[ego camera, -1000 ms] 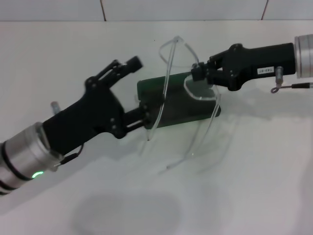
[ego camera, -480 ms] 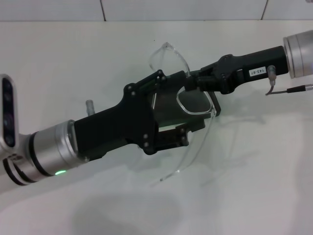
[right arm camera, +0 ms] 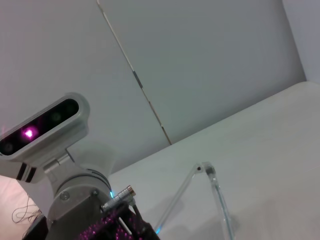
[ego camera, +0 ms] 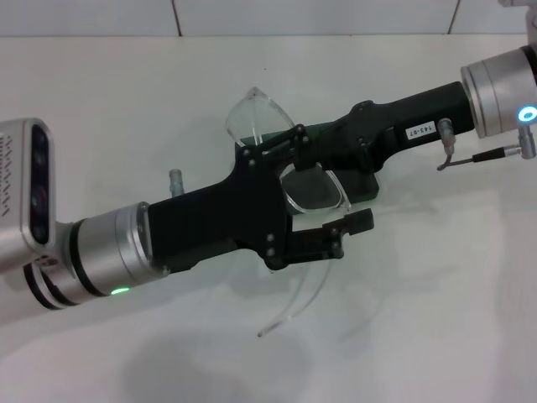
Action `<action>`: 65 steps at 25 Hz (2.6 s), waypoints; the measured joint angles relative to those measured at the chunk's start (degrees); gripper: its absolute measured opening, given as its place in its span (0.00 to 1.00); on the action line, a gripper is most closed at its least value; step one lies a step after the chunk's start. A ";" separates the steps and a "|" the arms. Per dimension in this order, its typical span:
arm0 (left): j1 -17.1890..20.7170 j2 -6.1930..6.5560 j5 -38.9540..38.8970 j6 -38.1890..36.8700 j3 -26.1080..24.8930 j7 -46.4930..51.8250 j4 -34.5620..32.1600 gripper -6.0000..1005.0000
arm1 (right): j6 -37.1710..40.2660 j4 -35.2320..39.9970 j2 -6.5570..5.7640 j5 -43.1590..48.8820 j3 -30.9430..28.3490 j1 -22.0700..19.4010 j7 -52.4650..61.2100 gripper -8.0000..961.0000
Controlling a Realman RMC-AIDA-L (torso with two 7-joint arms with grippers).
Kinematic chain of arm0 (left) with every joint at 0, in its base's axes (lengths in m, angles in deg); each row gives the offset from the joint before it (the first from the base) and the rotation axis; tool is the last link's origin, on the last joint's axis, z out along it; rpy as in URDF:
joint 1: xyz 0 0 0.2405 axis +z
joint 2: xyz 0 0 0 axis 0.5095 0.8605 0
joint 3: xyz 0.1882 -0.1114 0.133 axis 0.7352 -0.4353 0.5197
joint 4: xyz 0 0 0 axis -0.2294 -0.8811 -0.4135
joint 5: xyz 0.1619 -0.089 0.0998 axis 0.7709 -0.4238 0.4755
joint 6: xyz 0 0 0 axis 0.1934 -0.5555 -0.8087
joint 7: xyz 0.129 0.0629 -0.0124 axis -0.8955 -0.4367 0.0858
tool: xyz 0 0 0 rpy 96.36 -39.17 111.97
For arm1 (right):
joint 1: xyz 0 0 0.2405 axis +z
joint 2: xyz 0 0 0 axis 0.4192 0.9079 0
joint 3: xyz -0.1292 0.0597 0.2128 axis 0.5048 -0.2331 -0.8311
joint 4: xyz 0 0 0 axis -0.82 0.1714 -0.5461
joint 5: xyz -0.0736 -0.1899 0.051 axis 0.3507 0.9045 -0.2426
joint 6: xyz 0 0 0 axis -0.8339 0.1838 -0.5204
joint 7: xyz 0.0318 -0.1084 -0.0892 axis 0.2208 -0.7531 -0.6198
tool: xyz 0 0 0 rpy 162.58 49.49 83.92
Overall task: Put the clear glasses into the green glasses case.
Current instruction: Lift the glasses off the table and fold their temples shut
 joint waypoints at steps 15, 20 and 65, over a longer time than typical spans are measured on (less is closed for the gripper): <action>2.07 1.26 -2.57 -3.32 -0.38 0.71 -1.09 0.83 | -1.36 0.80 -1.24 -0.79 0.01 -1.18 -1.94 0.08; 1.32 2.18 -0.83 0.20 -0.02 6.80 -2.25 0.83 | -0.71 2.39 -0.85 -0.90 0.00 -1.32 -3.06 0.08; 2.87 2.15 7.13 3.82 -1.46 8.09 -7.15 0.83 | 2.56 5.75 0.78 -17.51 -10.22 -5.25 -9.14 0.07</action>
